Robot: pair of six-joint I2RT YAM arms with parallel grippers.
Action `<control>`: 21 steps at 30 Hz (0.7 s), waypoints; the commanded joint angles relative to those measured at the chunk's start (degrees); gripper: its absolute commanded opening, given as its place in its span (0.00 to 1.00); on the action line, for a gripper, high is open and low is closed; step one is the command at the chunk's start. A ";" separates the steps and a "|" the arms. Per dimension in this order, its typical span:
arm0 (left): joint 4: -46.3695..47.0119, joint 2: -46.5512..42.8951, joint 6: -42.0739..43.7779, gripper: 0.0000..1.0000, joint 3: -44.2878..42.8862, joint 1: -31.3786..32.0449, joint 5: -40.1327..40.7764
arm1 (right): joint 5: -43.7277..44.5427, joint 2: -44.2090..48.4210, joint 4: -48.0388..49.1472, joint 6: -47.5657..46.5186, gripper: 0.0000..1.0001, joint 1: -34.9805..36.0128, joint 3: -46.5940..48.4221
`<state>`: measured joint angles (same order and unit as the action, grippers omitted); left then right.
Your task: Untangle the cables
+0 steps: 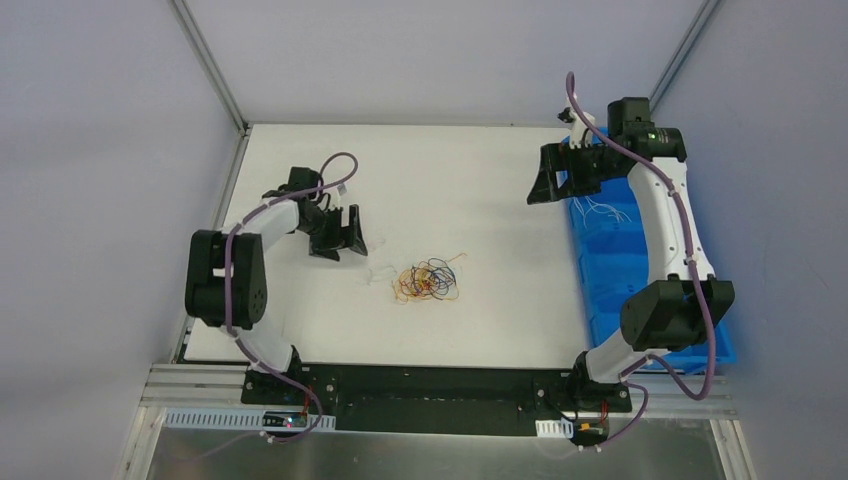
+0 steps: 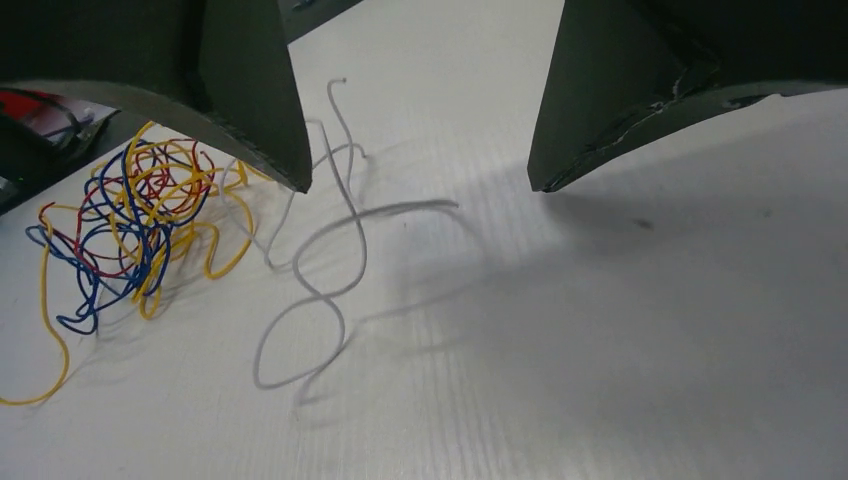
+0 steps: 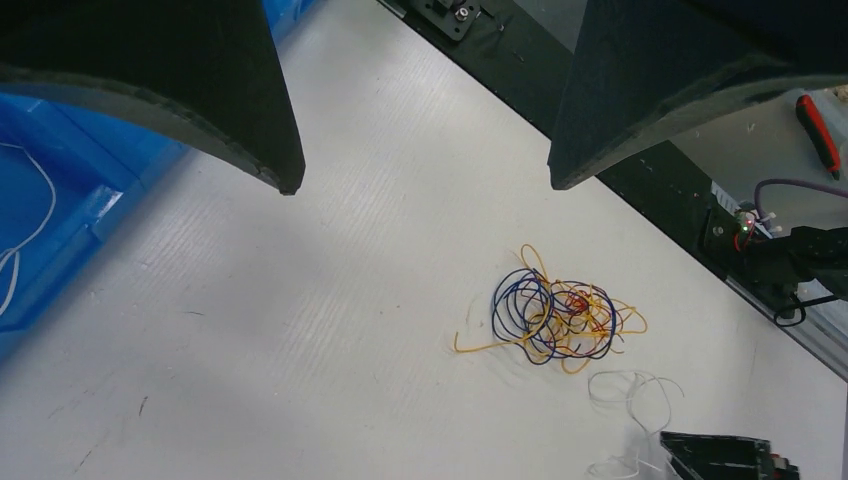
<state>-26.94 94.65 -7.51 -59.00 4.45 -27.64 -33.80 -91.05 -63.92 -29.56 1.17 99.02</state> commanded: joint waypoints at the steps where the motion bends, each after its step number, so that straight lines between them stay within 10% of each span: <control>1: 4.69 6.31 -1.80 0.74 -3.28 2.05 -9.34 | 0.84 2.83 0.00 4.79 0.96 1.41 0.33; 11: 4.92 5.41 -3.32 0.02 -7.58 5.87 -16.57 | -4.38 10.57 13.42 11.73 0.96 6.65 -8.34; 21: 7.45 -5.95 -6.65 0.00 -25.28 8.20 -24.31 | -8.98 10.38 40.51 26.60 0.99 16.45 -14.13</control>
<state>-21.87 92.79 -11.79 -76.38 11.07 -45.76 -39.40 -80.97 -39.05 -10.79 14.06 84.97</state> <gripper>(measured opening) 0.011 0.991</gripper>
